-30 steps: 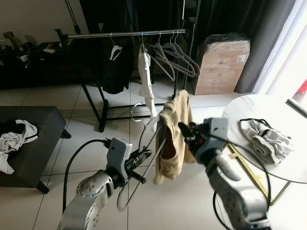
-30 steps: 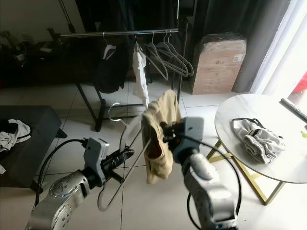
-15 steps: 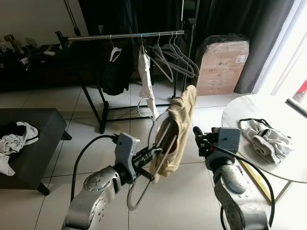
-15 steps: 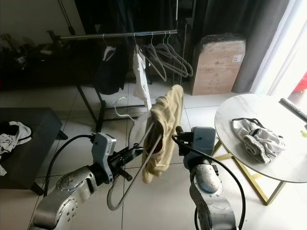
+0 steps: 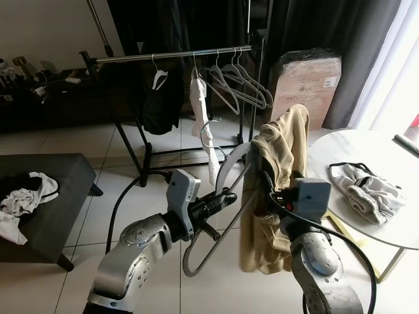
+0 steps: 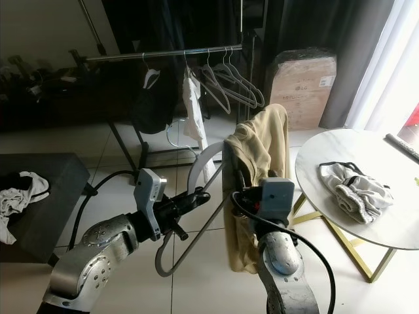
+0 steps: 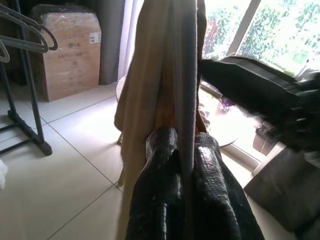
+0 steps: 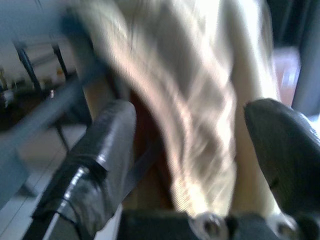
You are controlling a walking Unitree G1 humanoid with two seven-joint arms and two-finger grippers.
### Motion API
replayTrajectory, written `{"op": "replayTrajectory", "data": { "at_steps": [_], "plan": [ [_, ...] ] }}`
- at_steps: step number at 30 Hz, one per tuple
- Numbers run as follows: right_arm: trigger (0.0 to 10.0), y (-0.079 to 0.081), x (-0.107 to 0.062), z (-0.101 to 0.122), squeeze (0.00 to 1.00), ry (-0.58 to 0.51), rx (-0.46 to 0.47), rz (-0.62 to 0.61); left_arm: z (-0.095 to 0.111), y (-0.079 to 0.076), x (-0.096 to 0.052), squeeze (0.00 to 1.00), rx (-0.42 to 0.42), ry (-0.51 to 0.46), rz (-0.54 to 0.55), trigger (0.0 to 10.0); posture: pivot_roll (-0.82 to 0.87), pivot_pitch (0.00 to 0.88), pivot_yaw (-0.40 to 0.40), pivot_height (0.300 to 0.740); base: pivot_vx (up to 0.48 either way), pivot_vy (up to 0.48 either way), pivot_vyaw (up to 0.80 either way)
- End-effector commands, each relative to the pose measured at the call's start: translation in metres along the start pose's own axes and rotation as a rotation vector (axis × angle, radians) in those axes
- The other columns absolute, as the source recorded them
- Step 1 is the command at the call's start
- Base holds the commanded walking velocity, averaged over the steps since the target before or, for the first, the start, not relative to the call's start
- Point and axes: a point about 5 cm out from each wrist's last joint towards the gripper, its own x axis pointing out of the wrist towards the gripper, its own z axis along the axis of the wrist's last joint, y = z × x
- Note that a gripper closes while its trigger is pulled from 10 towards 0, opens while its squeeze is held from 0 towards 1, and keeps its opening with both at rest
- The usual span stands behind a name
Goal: Hang hanger
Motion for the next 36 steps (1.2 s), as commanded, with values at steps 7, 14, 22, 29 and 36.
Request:
{"op": "replayTrajectory", "data": {
  "at_steps": [7,14,22,29,36],
  "plan": [
    [10.0,0.007,-0.005,0.021,0.0,-0.186,-0.126,0.042,0.015,0.004,0.007,0.0,0.023,-0.059,-0.008,10.0,-0.07,0.039,0.062,0.74,0.0,0.0,0.0],
    [10.0,0.028,-0.011,0.007,0.0,-0.147,-0.226,0.192,0.014,0.002,0.011,0.0,0.027,-0.057,-0.018,10.0,-0.07,0.043,0.06,0.74,0.0,0.0,0.0],
    [10.0,0.026,-0.002,0.005,0.0,-0.188,-0.338,0.184,0.016,0.002,0.013,0.0,0.026,-0.06,-0.027,10.0,-0.07,0.043,0.063,0.74,0.0,0.0,0.0],
    [10.0,0.034,0.006,0.005,0.0,-0.227,-0.374,0.202,0.016,0.0,0.013,0.0,0.019,-0.056,-0.048,10.0,-0.07,0.04,0.072,0.74,0.0,0.0,0.0],
    [10.0,0.042,0.007,-0.006,0.0,-0.183,-0.386,0.245,0.017,0.0,0.014,0.0,0.024,-0.057,-0.05,10.0,-0.06,0.04,0.071,0.74,0.0,0.0,0.0]
  ]
}}
